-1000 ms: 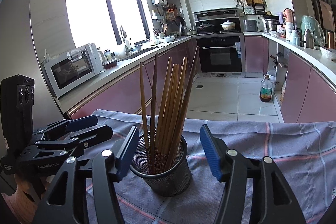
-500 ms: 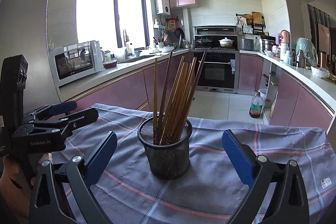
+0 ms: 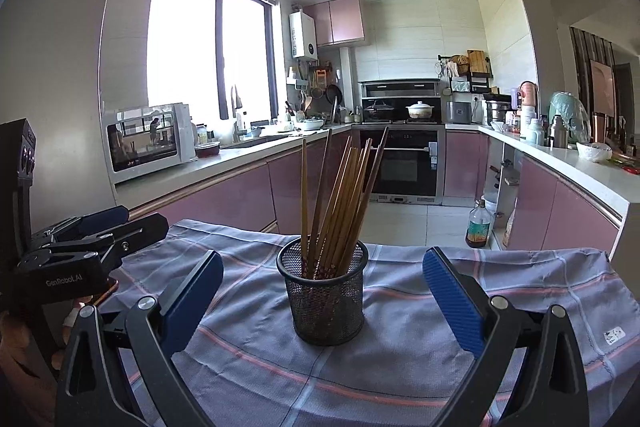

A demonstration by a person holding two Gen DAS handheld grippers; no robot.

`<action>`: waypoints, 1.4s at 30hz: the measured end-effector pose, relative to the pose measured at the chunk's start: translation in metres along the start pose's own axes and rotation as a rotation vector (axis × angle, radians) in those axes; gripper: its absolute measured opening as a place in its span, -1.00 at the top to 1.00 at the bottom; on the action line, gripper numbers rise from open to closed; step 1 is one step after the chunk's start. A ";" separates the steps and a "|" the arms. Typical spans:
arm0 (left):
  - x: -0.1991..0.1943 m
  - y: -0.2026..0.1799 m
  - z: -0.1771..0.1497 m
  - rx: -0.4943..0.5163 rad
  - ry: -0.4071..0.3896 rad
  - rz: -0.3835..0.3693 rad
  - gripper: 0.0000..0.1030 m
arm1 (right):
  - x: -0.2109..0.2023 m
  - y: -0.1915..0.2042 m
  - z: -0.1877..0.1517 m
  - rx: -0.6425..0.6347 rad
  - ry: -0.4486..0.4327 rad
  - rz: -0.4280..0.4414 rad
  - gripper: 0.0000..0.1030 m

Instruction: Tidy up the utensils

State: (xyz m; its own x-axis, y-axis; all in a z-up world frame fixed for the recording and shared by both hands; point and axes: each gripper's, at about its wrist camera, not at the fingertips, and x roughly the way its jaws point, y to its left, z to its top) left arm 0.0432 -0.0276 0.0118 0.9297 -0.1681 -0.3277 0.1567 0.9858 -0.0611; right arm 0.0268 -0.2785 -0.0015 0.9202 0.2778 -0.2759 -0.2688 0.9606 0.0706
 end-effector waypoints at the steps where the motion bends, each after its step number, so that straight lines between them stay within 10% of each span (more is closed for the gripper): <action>1: -0.003 0.001 0.000 -0.002 -0.009 0.000 -0.89 | -0.001 0.002 0.000 -0.005 -0.006 -0.004 -0.88; 42: -0.015 -0.005 0.001 0.030 -0.066 0.081 -0.89 | -0.006 0.005 -0.002 0.018 -0.035 -0.004 -0.88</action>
State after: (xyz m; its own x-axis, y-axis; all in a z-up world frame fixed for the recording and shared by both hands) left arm 0.0289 -0.0301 0.0175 0.9594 -0.0881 -0.2679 0.0892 0.9960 -0.0080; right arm 0.0189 -0.2755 -0.0014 0.9308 0.2737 -0.2423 -0.2601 0.9616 0.0871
